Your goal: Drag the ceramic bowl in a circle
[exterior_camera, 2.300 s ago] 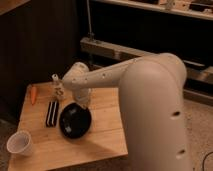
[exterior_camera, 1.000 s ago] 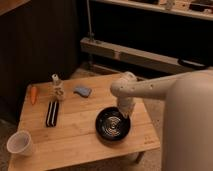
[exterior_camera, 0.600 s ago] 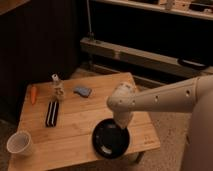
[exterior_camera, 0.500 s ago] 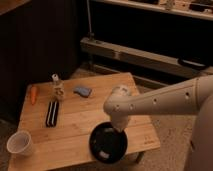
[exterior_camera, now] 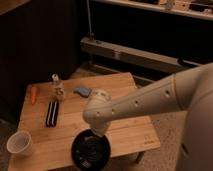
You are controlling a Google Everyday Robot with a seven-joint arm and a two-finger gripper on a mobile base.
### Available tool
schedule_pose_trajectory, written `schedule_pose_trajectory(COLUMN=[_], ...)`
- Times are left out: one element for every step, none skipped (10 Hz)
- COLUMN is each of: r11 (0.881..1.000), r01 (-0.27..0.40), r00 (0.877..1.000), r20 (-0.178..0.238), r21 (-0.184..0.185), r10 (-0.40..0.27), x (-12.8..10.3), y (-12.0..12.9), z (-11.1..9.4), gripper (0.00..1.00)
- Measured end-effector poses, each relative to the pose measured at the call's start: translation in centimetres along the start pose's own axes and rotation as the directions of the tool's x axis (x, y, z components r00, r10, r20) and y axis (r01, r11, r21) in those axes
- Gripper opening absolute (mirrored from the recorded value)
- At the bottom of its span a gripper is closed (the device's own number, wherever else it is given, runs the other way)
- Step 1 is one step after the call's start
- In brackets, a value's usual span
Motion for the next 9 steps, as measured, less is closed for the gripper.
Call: schedule_pose_trajectory(r11=[1.0, 0.999, 0.998, 0.997, 0.997, 0.997, 0.998, 0.999, 1.0], r01=[0.02, 0.044, 0.061, 0.072, 0.078, 0.075, 0.065, 0.048, 0.018], r00=[1.0, 0.998, 0.997, 0.995, 0.994, 0.995, 0.996, 0.998, 1.0], r20=[0.02, 0.041, 0.057, 0.064, 0.073, 0.07, 0.059, 0.046, 0.02], r21=[-0.005, -0.008, -0.01, -0.01, -0.01, -0.005, 0.002, -0.001, 0.002], r10=[-0.02, -0.044, -0.061, -0.071, -0.077, -0.075, -0.065, -0.048, -0.018], x=[-2.1, -4.7, -7.6, -9.7, -11.6, -13.5, -14.8, -15.5, -15.9], y=[0.4, 0.8, 0.7, 0.4, -0.1, -1.7, -3.6, -5.0, -7.4], z=[-0.3, -0.8, -1.2, -1.4, -1.5, -1.5, -1.1, -0.8, 0.2], gripper=[0.14, 0.14, 0.14, 0.14, 0.14, 0.14, 0.14, 0.14, 0.14])
